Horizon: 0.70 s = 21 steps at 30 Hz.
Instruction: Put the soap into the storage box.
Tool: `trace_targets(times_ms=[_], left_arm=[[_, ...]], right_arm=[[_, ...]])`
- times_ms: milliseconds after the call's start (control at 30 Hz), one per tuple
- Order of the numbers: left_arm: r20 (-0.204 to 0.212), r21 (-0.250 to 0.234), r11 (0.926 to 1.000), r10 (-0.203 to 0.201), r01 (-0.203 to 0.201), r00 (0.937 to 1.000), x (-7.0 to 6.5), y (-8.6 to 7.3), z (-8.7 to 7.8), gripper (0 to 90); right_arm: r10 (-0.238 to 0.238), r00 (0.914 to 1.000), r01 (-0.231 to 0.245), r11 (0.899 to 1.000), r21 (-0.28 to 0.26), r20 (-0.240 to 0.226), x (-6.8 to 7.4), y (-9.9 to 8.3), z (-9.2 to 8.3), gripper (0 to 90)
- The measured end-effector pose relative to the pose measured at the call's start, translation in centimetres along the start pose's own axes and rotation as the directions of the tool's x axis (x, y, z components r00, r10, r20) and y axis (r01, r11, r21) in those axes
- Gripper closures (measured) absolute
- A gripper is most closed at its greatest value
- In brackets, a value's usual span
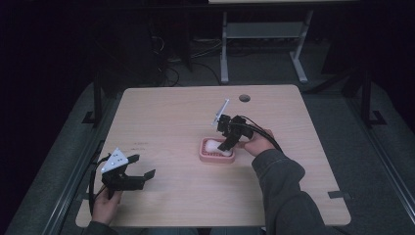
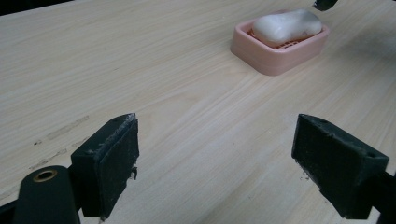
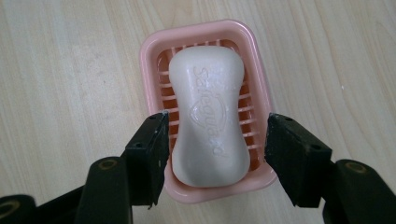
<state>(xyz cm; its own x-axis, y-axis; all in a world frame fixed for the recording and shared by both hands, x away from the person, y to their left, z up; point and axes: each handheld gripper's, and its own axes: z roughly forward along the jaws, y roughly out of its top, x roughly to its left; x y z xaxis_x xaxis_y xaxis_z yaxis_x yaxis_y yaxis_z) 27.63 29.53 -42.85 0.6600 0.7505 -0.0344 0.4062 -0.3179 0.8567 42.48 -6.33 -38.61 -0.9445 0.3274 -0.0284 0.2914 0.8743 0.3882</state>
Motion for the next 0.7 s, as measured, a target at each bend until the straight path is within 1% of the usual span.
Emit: trace_targets(times_ms=[233,267,467,600,700], left_arm=[[0.0,0.004,1.0,0.007,-0.007,1.0,0.0,0.0,0.0,14.5],[0.0,0.004,1.0,0.007,-0.007,1.0,0.0,0.0,0.0,14.5],[0.0,0.004,1.0,0.007,-0.007,1.0,0.0,0.0,0.0,14.5],[0.001,0.005,1.0,0.007,-0.007,1.0,-0.1,0.0,0.0,14.5],[0.0,0.004,1.0,0.009,-0.009,1.0,-0.1,0.0,0.0,14.5]], right_arm=[[0.002,0.9999,-0.002,1.0,-0.003,0.012,0.0,-0.4,-0.2,37.7],[0.011,0.9999,-0.011,1.0,-0.006,0.007,0.1,-0.5,-0.3,37.8],[0.025,0.9996,-0.025,1.0,-0.017,0.014,0.0,-1.1,-0.9,36.3],[0.019,0.9997,-0.018,0.999,-0.032,0.018,0.3,-1.0,-1.3,36.3],[0.016,0.9996,-0.015,0.999,-0.03,0.022,0.2,-1.1,-1.3,36.3]])
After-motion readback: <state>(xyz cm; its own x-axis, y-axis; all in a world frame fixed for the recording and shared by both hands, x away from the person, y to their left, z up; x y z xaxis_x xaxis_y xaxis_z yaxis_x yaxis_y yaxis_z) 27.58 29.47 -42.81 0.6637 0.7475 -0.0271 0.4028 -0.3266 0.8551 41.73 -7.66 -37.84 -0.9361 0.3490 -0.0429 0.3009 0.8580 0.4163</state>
